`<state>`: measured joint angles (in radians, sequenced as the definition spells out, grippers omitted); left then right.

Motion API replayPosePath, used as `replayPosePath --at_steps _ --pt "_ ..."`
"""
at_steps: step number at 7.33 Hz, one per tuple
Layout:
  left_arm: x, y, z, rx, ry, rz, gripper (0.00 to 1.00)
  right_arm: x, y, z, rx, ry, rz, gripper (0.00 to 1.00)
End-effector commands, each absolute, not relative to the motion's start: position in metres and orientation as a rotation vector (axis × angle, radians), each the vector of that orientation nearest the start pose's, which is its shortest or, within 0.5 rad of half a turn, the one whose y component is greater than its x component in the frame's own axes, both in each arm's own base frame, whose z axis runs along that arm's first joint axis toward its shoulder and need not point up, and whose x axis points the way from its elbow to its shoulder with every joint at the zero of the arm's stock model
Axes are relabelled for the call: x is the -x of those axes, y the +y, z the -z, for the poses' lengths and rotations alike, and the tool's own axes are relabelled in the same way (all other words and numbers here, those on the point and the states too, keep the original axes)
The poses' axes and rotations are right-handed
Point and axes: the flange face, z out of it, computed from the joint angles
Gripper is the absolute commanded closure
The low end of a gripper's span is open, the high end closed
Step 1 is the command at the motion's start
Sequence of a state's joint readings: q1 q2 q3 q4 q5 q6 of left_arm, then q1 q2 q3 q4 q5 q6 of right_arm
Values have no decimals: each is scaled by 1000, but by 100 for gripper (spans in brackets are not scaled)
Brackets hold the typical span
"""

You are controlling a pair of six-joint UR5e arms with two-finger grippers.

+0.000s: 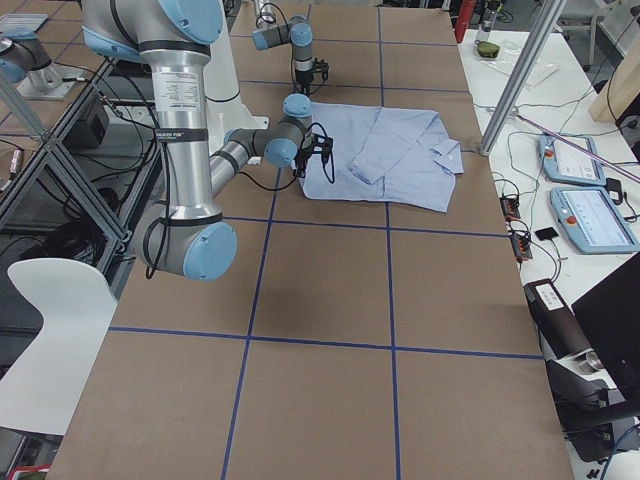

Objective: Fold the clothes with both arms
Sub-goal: 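Grasp the hem corners nearest the robot with both grippers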

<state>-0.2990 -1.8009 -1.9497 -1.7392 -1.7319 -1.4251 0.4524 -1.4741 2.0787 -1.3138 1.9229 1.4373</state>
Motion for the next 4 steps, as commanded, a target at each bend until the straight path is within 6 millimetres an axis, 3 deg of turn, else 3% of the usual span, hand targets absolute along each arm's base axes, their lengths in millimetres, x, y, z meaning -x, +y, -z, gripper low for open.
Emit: replayPosePath --at_steps 1,4 --pt "-498 -276 -352 -22 791 83 70 406 -307 -348 70 -912 -144 100" --pt "-496 -277 -348 -23 798 87 100 405 -308 -349 70 -909 -148 100"
